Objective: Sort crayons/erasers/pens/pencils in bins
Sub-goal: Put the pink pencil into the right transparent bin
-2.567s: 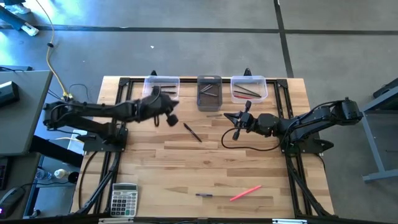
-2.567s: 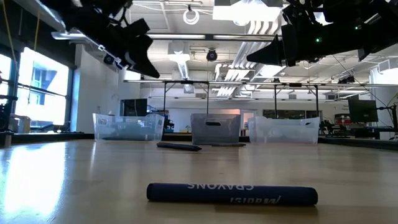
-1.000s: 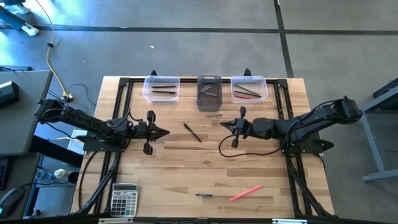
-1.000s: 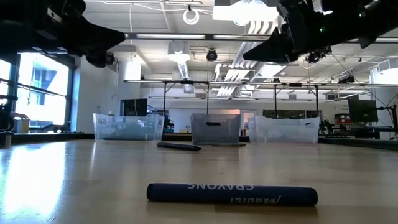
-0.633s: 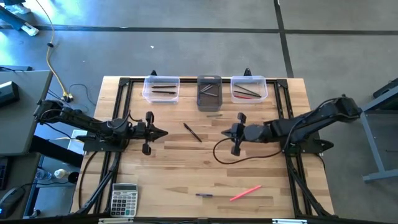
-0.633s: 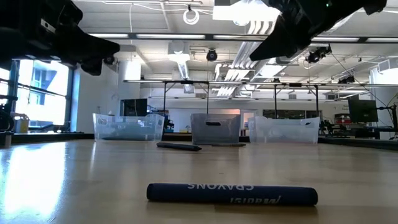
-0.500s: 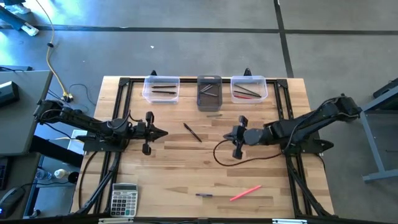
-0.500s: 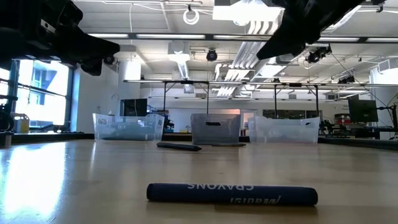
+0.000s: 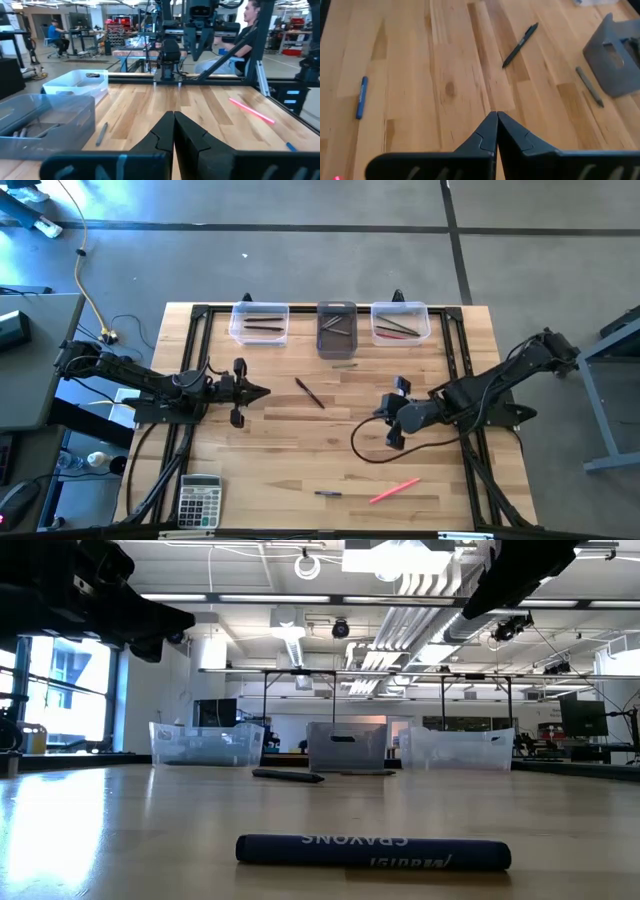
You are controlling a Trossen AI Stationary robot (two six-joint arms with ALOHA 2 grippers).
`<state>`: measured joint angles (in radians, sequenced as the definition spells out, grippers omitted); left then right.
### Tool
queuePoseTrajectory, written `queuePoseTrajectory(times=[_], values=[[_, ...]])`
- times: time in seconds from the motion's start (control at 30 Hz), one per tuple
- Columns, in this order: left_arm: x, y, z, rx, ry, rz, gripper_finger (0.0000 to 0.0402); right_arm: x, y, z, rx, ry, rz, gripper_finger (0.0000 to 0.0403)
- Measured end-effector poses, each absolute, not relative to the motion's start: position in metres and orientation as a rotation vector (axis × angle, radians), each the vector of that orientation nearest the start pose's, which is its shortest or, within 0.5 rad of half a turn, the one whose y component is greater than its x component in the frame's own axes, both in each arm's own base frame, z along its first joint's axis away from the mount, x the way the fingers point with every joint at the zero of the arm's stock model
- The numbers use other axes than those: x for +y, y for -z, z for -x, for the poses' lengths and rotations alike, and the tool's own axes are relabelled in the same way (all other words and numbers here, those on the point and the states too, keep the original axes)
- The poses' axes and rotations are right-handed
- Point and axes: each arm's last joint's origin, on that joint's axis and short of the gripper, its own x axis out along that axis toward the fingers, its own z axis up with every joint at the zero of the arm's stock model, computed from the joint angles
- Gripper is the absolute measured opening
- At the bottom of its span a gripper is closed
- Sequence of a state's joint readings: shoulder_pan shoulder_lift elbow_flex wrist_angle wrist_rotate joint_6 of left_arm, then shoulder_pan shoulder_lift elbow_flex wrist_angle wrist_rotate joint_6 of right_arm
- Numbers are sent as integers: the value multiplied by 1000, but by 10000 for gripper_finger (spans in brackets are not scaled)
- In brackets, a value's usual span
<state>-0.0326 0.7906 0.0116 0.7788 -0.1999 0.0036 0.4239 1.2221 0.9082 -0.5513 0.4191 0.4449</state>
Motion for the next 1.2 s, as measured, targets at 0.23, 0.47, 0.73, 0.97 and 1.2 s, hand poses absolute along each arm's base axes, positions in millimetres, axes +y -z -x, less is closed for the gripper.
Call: queuePoseTrajectory(times=[0.23, 0.47, 0.73, 0.97, 1.2], values=[[1, -162, -147, 1, -170, -11, 0, 88, -258, -222, 818, 192, -94, 0], [1, -161, -147, 6, -162, -11, 0, 89, -256, -220, 850, 177, -124, 0], [0, -159, -147, 24, -131, 46, 0, 95, -240, -226, 945, 169, -93, 0], [0, -158, -147, 31, -132, 47, 0, 124, -232, -233, 1086, 65, -19, 1], [0, -156, -147, 52, -132, 46, 0, 177, -232, -232, 1226, -40, 111, 69]])
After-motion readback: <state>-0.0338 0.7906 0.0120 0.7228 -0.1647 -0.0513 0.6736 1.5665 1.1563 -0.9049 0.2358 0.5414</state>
